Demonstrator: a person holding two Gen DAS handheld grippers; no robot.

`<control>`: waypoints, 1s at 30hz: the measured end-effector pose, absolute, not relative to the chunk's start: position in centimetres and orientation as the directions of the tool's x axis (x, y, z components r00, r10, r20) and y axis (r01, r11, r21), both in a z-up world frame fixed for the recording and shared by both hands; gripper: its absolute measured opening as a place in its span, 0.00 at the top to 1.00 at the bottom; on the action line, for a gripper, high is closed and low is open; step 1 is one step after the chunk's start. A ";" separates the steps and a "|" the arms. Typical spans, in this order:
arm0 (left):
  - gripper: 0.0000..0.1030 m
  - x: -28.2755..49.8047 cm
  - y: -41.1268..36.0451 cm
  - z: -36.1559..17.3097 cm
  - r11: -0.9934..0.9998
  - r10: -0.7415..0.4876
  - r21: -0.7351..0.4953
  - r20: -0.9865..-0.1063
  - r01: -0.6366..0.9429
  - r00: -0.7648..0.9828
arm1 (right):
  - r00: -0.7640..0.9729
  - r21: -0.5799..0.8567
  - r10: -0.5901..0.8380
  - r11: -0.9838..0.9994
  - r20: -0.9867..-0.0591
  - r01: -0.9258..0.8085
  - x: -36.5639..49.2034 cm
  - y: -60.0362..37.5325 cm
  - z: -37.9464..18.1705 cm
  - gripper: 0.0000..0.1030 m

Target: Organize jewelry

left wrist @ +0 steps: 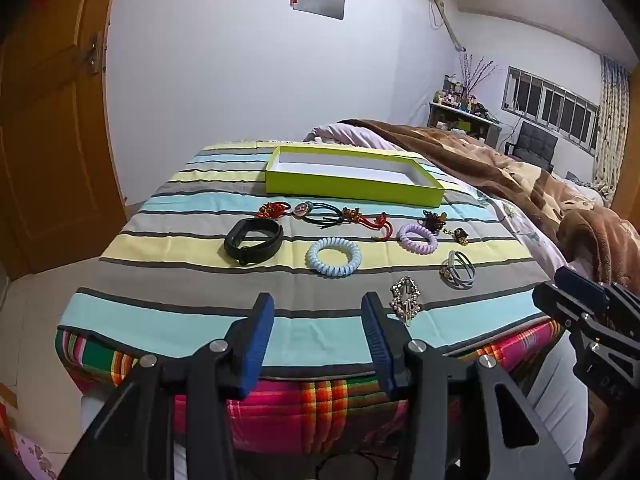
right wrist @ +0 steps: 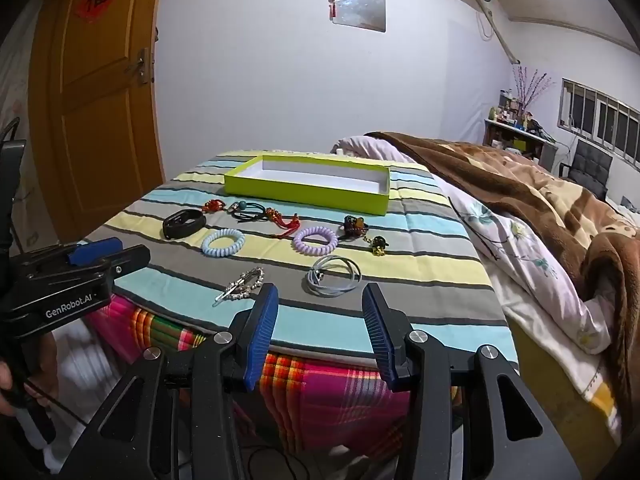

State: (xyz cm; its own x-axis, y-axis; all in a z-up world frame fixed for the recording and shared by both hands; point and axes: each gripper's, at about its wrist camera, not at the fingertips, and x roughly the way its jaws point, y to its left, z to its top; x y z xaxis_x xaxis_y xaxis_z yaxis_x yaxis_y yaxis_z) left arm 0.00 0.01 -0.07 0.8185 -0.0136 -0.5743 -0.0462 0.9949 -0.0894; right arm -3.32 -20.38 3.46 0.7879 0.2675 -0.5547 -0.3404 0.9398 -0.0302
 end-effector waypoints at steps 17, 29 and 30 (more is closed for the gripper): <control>0.54 -0.4 0.7 0.3 0.993 0.012 -0.090 -0.565 -0.076 0.825 | 0.801 -0.035 0.260 0.943 -0.540 -0.330 -3.5 -20.5 3.6 0.57; 0.54 -0.6 0.5 0.0 0.993 0.005 -0.094 -0.564 -0.070 0.826 | 0.802 -0.041 0.259 0.943 -0.538 -0.332 -3.5 -20.4 3.5 0.57; 0.54 -0.6 0.5 0.0 0.993 0.007 -0.093 -0.565 -0.072 0.825 | 0.803 -0.041 0.260 0.942 -0.537 -0.332 -3.5 -20.4 3.5 0.57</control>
